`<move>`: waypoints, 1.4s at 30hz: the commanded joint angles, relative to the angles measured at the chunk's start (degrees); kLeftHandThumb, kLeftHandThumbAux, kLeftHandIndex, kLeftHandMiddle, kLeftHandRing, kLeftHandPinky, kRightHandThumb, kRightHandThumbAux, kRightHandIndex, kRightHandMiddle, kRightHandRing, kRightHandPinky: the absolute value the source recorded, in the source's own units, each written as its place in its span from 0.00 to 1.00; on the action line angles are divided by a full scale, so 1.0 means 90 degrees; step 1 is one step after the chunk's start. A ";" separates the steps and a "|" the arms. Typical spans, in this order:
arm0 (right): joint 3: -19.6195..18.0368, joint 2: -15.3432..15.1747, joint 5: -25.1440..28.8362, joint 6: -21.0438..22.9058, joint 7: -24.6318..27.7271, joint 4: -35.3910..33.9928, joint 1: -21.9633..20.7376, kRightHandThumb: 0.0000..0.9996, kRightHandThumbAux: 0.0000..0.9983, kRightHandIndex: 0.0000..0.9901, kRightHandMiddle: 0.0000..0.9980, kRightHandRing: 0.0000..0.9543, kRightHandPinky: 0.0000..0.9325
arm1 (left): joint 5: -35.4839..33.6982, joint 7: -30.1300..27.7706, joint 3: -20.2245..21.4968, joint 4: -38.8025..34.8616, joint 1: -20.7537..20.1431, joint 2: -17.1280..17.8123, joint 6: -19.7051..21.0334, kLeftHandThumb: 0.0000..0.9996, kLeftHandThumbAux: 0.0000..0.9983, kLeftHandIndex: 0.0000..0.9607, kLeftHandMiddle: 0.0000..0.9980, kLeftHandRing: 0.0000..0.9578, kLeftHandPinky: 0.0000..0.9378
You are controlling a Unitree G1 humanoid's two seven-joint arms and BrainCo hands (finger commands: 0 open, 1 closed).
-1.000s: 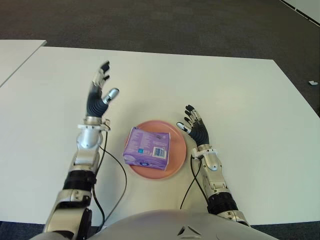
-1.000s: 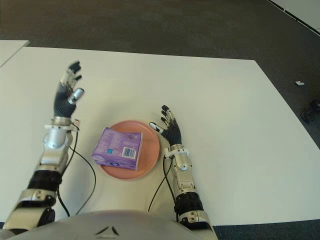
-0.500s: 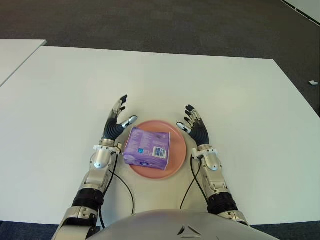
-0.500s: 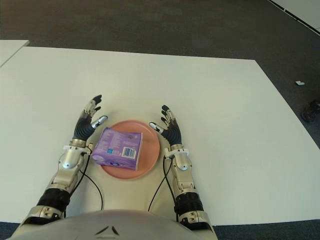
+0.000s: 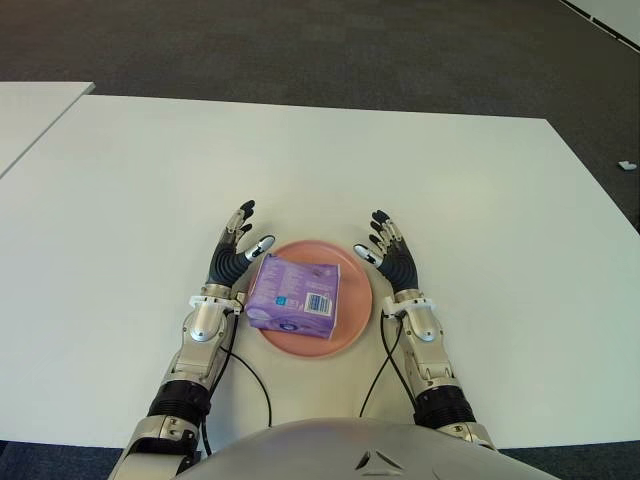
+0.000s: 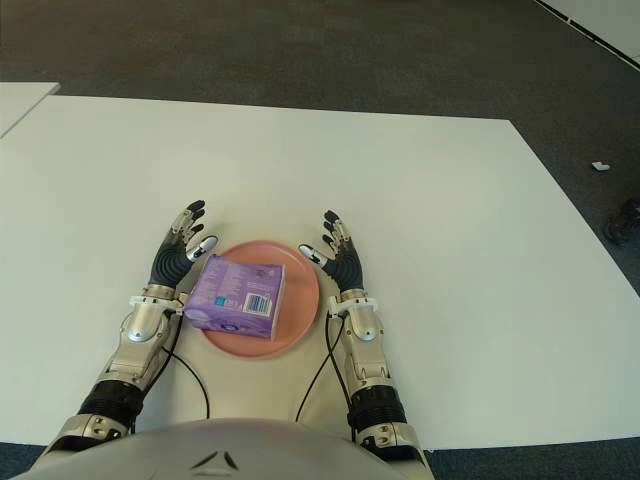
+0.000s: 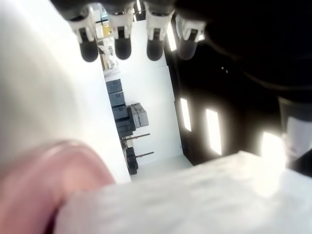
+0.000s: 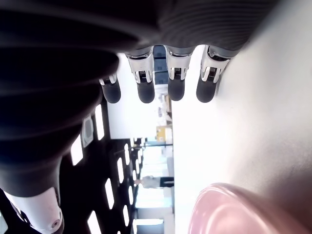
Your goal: Put the tissue paper into the plate.
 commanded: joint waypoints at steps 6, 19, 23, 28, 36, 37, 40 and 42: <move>0.0005 0.0031 0.0009 0.0475 -0.0022 0.0403 0.0403 0.04 0.71 0.00 0.03 0.02 0.02 | 0.0034 0.0064 0.0098 0.0050 0.0451 -0.0011 0.0096 0.00 0.49 0.00 0.00 0.00 0.00; -0.0030 0.0038 0.0021 0.0479 -0.0041 0.0491 0.0353 0.05 0.72 0.00 0.02 0.01 0.02 | 0.0174 0.0806 0.0479 0.0305 0.0311 -0.0035 0.0039 0.00 0.51 0.00 0.00 0.00 0.00; -0.0036 0.0029 0.0015 0.0464 -0.0043 0.0511 0.0350 0.05 0.72 0.00 0.02 0.01 0.02 | 0.0261 0.1067 0.0591 0.0468 0.0231 -0.0014 0.0007 0.00 0.51 0.00 0.00 0.00 0.00; -0.0046 0.0021 0.0033 0.0452 -0.0023 0.0538 0.0341 0.05 0.72 0.00 0.02 0.01 0.02 | 0.0302 0.1357 0.0703 0.0597 0.0122 -0.0015 0.0021 0.00 0.52 0.00 0.00 0.00 0.00; -0.0066 0.0010 0.0051 0.0456 -0.0009 0.0516 0.0362 0.05 0.73 0.00 0.02 0.02 0.03 | 0.0209 0.1360 0.0784 0.0587 0.0139 -0.0011 0.0050 0.00 0.50 0.00 0.00 0.00 0.00; -0.0068 0.0007 0.0050 0.0454 -0.0008 0.0515 0.0365 0.05 0.73 0.00 0.02 0.02 0.03 | 0.0186 0.1337 0.0787 0.0575 0.0149 -0.0016 0.0067 0.00 0.50 0.00 0.00 0.00 0.00; -0.0063 0.0002 0.0036 0.0448 -0.0008 0.0515 0.0368 0.05 0.73 0.00 0.02 0.02 0.03 | 0.0033 0.1201 0.0807 0.0522 0.0173 -0.0034 0.0197 0.00 0.50 0.00 0.00 0.00 0.00; -0.0063 -0.0006 0.0035 0.0450 -0.0002 0.0506 0.0373 0.05 0.73 0.00 0.02 0.02 0.03 | -0.0043 0.1125 0.0802 0.0510 0.0188 -0.0043 0.0214 0.00 0.50 0.00 0.00 0.00 0.00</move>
